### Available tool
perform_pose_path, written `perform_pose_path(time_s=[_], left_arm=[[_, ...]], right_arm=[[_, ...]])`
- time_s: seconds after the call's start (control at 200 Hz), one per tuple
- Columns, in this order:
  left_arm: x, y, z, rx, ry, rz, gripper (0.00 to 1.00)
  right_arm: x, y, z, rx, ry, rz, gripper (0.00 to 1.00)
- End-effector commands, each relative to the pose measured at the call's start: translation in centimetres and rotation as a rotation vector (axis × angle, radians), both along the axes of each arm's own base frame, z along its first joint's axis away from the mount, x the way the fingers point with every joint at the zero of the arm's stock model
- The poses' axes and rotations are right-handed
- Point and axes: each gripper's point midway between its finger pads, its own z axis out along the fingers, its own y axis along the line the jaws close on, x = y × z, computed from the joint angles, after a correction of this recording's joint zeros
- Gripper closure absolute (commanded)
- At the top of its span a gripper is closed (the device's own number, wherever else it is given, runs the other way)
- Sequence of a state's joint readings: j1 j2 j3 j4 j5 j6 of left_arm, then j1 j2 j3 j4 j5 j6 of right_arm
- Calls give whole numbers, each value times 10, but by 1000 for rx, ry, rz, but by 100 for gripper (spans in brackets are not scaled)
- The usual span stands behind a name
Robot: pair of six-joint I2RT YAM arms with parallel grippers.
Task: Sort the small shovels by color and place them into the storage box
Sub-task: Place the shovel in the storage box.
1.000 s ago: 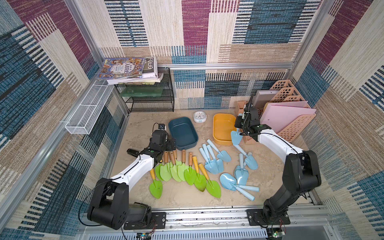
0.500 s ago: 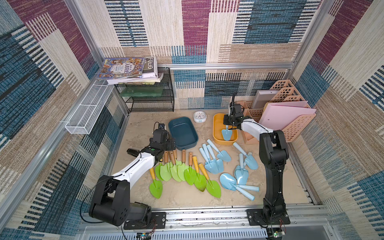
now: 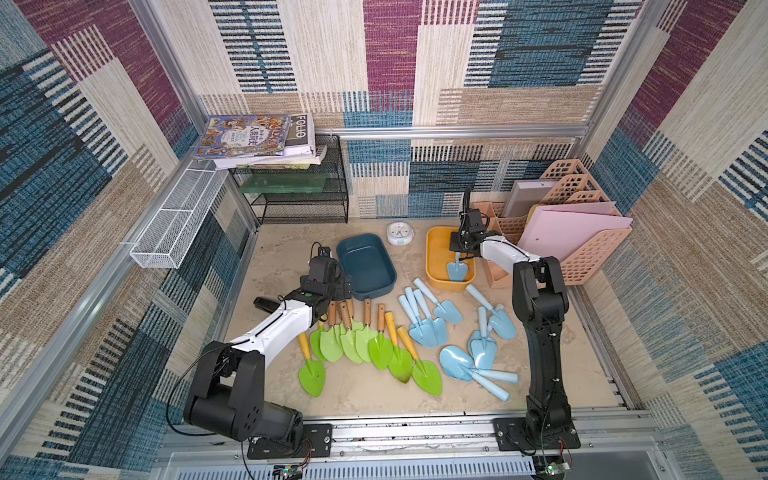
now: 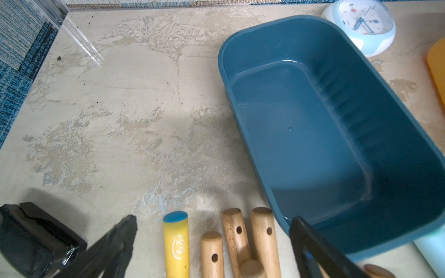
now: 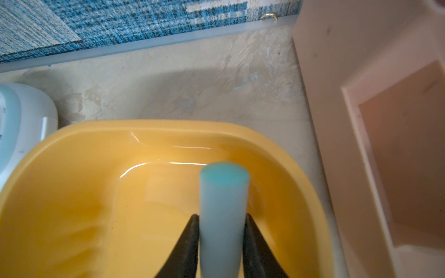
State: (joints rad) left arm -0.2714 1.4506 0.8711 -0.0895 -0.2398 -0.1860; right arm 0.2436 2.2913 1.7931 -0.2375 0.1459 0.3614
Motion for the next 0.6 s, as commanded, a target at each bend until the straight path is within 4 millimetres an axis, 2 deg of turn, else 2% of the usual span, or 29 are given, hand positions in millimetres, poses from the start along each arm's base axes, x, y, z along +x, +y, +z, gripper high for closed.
perform_pose_path(time_s=[0.0, 0.085, 0.17, 0.32, 0.421, 0.596], left_arm=[[0, 1, 2, -6, -2, 15, 0], [-1, 1, 3, -13, -1, 19, 0], [-3, 3, 4, -17, 4, 30, 0], [-15, 13, -2, -46, 31, 122, 0], [-33, 29, -18, -59, 87, 259, 1], [-69, 54, -34, -62, 178, 475, 0]], right_arm=[[-3, 0, 4, -19, 1, -6, 59], [-8, 3, 13, -25, -13, -2, 58], [-18, 7, 32, -18, -48, 7, 58], [-56, 15, 72, -17, -140, 34, 58], [-90, 26, 76, 12, -146, 71, 58], [-142, 48, 59, 60, -109, 157, 60]])
